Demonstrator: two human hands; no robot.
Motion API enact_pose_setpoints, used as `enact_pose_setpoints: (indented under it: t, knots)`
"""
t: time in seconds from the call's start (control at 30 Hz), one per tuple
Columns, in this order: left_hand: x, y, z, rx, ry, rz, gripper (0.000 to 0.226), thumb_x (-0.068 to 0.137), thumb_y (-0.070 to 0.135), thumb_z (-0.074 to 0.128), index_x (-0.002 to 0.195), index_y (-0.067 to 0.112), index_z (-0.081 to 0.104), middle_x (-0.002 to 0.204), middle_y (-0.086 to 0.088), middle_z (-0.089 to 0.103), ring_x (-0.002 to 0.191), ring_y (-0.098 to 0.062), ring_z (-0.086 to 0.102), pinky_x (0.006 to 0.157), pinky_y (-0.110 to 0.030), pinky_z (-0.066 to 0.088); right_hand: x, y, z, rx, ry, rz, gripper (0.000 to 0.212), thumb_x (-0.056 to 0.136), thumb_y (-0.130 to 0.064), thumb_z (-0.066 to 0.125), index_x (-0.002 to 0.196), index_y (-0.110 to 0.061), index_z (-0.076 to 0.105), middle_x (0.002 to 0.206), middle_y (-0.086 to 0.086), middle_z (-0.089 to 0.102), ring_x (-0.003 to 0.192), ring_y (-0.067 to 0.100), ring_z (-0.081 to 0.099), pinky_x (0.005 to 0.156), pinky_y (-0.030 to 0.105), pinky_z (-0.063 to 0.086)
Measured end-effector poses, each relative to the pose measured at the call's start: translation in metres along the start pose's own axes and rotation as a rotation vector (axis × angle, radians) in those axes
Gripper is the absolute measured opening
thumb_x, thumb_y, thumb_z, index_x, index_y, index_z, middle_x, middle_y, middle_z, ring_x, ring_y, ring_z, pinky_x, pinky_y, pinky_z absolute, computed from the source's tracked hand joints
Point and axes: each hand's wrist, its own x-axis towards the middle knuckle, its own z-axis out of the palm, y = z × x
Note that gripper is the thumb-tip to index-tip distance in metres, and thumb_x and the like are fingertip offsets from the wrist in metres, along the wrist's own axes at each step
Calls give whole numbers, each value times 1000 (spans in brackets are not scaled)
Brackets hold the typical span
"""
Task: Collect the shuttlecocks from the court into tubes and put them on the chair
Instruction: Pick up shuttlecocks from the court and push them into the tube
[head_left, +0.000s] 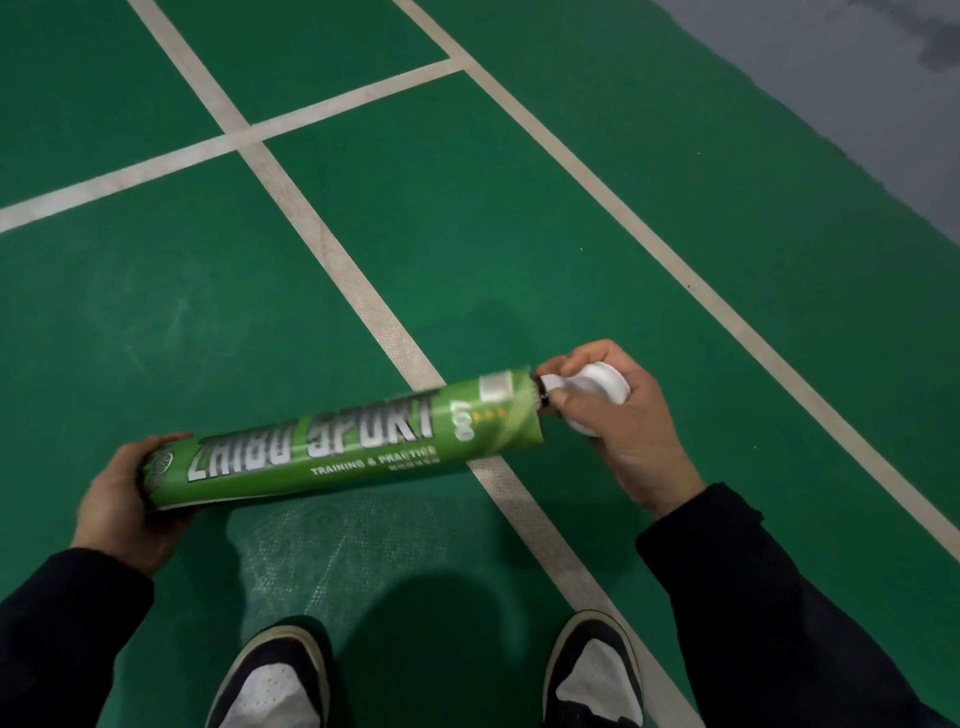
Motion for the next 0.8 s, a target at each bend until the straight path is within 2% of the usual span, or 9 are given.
enact_pose_setpoints:
  t: [0.13,0.23,0.33,0.4,0.53,0.6,0.63,0.7,0.8]
  knots:
    - [2,4,0,5,-2,12,18,95,33,56,93,20,69,87,0,73,70,-12,73,62,-32,64,-3,2,4,-32,48,9,16,87,1,71,89,-12,61,110,10,75,100,25,70,87,43,58]
    - [0,-1,1,1,3,14,17,93,34,57,94,21,68,87,-1,73,71,-13,73,61,-34,64,-5,1,11,40,126,-12,16,85,-1,71,87,-13,60,109,7,76,102,21,72,83,36,59]
    - [-1,-7,-1,10,-2,-7,17,94,34,57,93,21,68,84,0,73,70,-13,73,59,-34,64,-7,5,15,-50,154,-18,24,86,8,70,88,-12,57,103,-2,76,95,14,72,75,28,59]
    - [0,-4,-2,30,-19,4,18,92,35,60,92,20,70,86,0,73,71,-12,73,62,-34,64,-10,12,13,-29,152,7,25,85,7,72,95,-11,58,102,1,73,91,16,70,75,30,59]
    - [4,11,-4,12,-8,72,23,85,38,67,99,21,72,102,-3,74,87,-15,74,75,-42,65,-8,18,-12,287,341,75,24,87,2,68,103,-14,60,108,10,66,92,22,67,71,29,58]
    - [3,17,-7,-18,47,102,24,80,38,69,98,23,76,109,-2,74,92,-12,74,76,-40,65,-6,22,-31,431,461,84,23,90,1,65,105,-17,60,114,13,65,96,22,67,70,26,57]
    - [-2,21,-4,-38,64,97,21,84,39,66,90,24,79,102,4,77,88,-9,74,74,-34,65,-5,26,-37,463,503,98,22,91,0,65,105,-17,60,118,15,64,99,23,67,72,26,57]
    - [-5,19,-8,-70,95,97,39,96,36,50,75,29,82,77,16,76,73,0,72,66,-21,62,-3,39,-41,421,549,191,22,91,0,66,106,-15,59,122,17,65,99,24,67,73,27,58]
    - [-9,14,-11,-102,98,92,49,100,36,43,71,31,82,70,20,74,67,2,72,63,-19,60,-1,65,-30,257,484,400,24,89,1,68,108,-10,58,123,18,65,100,26,68,80,33,61]
